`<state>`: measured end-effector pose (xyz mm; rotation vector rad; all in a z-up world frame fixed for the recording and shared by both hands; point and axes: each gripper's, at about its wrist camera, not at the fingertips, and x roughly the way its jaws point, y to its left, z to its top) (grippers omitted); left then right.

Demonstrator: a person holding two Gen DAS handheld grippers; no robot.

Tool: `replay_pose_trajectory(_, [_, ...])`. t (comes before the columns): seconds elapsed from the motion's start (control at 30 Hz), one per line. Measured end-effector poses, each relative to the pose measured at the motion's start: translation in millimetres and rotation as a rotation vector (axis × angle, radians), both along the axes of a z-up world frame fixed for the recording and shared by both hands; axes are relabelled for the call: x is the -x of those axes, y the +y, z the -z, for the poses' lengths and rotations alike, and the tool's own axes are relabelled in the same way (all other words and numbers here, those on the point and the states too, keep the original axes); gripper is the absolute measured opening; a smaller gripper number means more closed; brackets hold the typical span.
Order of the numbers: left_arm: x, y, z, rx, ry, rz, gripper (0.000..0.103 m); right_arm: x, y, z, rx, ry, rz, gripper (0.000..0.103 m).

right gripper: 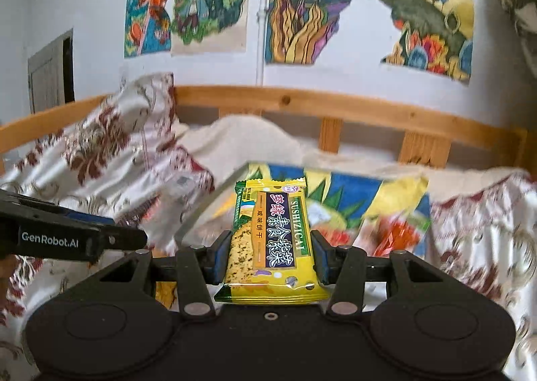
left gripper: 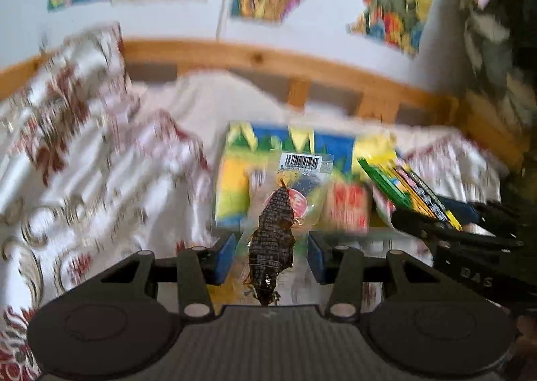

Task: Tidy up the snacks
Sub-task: 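Carry both snacks over the dinosaur tray and lower them inside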

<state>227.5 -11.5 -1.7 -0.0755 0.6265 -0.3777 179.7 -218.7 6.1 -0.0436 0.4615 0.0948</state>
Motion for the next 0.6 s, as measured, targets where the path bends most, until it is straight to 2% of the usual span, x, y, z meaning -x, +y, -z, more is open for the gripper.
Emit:
replay_pose_trajectory(0.2, [-3, -10, -27, 0.056, -0.111, -0.061, 0.050, -7, -32, -29, 0.059, -0.050, -0.047, 0.050])
replay_pose_trajectory(0.3, [-17, -24, -33, 0.053, -0.111, -0.072, 0.050, -13, -52, -33, 0.068, -0.085, -0.022, 0.050])
replay_pose_trajectory(0.43, [-39, -49, -37, 0.022, -0.110, -0.090, 0.050, -23, -81, -27, 0.023, -0.121, 0.050, 0.050])
replay_pose_trajectory(0.6, [-74, -84, -28, 0.022, -0.055, -0.087, 0.050, -54, -117, -20, -0.032, -0.120, 0.112, 0.050])
